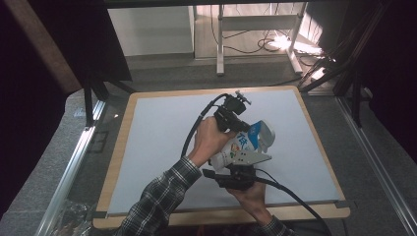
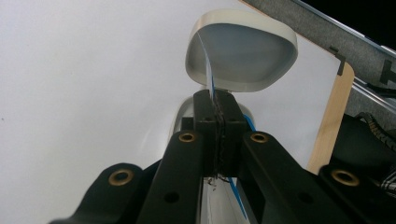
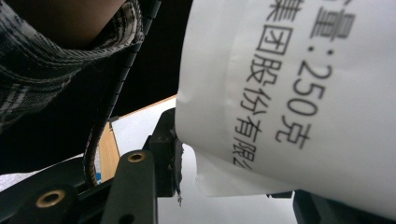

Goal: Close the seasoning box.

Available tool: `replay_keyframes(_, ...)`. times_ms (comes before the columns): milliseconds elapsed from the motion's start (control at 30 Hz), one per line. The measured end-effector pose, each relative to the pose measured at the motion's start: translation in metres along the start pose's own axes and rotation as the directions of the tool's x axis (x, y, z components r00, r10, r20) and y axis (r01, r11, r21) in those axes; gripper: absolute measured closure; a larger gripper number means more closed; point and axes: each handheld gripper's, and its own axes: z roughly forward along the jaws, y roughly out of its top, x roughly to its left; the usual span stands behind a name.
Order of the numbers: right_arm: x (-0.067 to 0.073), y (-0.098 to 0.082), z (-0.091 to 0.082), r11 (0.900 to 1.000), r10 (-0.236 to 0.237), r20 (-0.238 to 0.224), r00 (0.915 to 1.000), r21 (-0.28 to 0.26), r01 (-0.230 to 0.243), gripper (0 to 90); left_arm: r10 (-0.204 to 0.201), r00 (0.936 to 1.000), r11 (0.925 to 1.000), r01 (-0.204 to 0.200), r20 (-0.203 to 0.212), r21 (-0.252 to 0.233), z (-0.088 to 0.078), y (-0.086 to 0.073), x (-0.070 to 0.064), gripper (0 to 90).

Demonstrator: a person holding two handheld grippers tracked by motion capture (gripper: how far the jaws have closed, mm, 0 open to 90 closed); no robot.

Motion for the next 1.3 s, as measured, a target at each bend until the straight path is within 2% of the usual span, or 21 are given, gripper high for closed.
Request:
replay_keyframes(367, -0.002, -0.003, 0.002, 1.0, -0.01, 0.002, 0.9999, 0.015, 0.01, 55.8, 0.008, 1.0, 0.9998, -0.008, 0.006, -0.017, 0.0, -0.005, 0.002, 88.9)
replay_keyframes(433, -0.003, -0.004, 0.002, 1.0, -0.003, -0.002, 1.0, 0.016, 0.003, 55.8, -0.003, 1.0, 0.9996, 0.003, 0.008, -0.029, 0.001, -0.006, 0.001, 88.9)
replay_keyframes(900, -0.008, -0.008, 0.003, 0.999, 0.034, -0.021, 0.9992, 0.019, -0.033, 55.7, 0.017, 0.9998, 0.999, -0.017, 0.012, -0.042, 0.001, -0.008, 0.0, 88.8)
replay_keyframes(1300, -0.011, -0.012, 0.003, 0.999, 0.034, -0.008, 0.9994, 0.028, -0.034, 55.8, 0.018, 0.9997, 0.9986, -0.017, 0.015, -0.049, 0.0, -0.011, -0.002, 88.6)
